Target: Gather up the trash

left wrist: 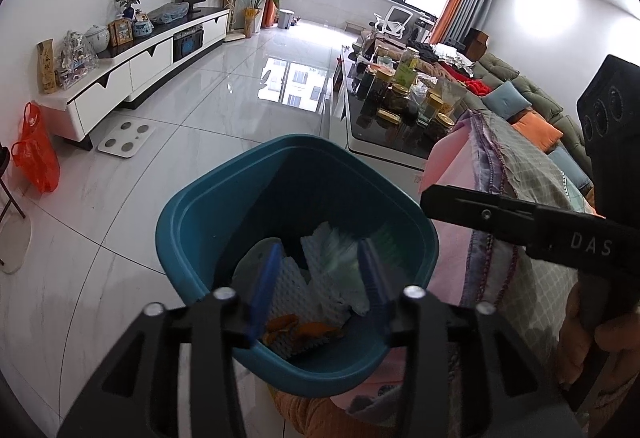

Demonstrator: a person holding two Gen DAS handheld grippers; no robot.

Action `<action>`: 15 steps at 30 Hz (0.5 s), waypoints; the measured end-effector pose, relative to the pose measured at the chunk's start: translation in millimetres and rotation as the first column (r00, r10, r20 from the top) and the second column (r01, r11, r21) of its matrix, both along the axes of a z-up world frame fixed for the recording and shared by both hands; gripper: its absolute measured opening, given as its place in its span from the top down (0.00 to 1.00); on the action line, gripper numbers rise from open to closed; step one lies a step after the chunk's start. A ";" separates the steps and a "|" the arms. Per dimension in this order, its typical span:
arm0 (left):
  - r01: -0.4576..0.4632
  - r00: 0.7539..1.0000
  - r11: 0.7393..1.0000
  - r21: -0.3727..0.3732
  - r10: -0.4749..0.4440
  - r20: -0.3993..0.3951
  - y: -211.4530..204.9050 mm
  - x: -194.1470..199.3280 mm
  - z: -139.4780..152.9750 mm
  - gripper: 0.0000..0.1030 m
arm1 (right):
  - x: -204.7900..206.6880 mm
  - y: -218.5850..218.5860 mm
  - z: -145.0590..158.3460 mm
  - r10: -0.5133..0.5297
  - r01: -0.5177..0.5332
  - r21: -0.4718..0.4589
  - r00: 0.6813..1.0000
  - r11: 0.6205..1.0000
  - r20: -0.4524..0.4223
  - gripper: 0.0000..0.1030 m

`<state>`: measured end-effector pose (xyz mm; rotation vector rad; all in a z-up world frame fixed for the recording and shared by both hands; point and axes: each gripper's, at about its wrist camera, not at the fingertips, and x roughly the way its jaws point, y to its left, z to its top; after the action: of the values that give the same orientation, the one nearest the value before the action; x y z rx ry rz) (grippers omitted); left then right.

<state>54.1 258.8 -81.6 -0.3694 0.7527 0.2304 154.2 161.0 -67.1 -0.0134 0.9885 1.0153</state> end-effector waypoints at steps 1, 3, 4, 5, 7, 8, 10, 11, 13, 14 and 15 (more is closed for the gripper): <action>0.000 1.000 1.000 0.003 0.000 0.002 0.5 -0.7 0.8 0.53 | 0.1 -1.3 -0.4 -0.002 0.002 0.003 1.000 1.000 -0.001 0.66; 0.002 1.000 1.000 0.010 -0.002 0.009 -0.1 -3.2 2.5 0.47 | -0.3 -4.4 -0.2 -0.003 0.004 0.012 1.000 1.000 -0.004 0.66; 0.000 1.000 1.000 0.014 0.000 0.014 -0.8 -5.1 3.8 0.43 | -0.1 -5.9 -0.2 -0.004 0.004 0.016 1.000 1.000 -0.003 0.66; -0.001 1.000 1.000 0.016 0.001 0.021 -1.5 -6.7 5.1 0.35 | 0.1 -7.7 0.1 -0.008 0.008 0.019 1.000 1.000 0.000 0.64; -0.007 0.999 1.000 0.025 0.006 0.038 -3.1 -10.9 8.9 0.27 | -0.9 -14.5 2.5 -0.019 0.018 0.034 1.000 0.999 0.007 0.58; -0.009 0.999 0.999 0.034 0.007 0.047 -4.7 -13.2 11.5 0.24 | -1.8 -18.1 4.0 -0.023 0.023 0.041 1.000 0.999 0.014 0.56; -0.011 0.998 0.999 0.049 0.008 0.065 -6.8 -18.3 15.8 0.15 | -6.2 -26.7 8.9 -0.034 0.032 0.054 0.999 0.998 0.037 0.40; -0.012 0.997 0.998 0.058 0.008 0.077 -8.4 -21.5 18.9 0.09 | -8.7 -31.6 11.7 -0.041 0.038 0.061 0.998 0.997 0.050 0.37; -0.014 0.994 0.997 0.074 0.007 0.105 -13.1 -27.8 24.9 0.04 | -12.0 -42.2 15.5 -0.058 0.053 0.078 0.996 0.996 0.064 0.21; -0.014 0.993 0.997 0.081 0.005 0.115 -15.0 -30.5 27.8 0.04 | -15.0 -48.0 17.0 -0.064 0.058 0.085 0.995 0.995 0.072 0.19; -0.014 0.991 0.996 0.089 0.002 0.132 -18.7 -34.9 31.3 0.03 | -16.7 -51.6 18.1 -0.065 0.058 0.086 0.995 0.995 0.077 0.19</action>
<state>19.2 240.2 -50.3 -0.2993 0.6089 0.2444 137.5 109.4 -49.0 0.0448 0.8679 0.9915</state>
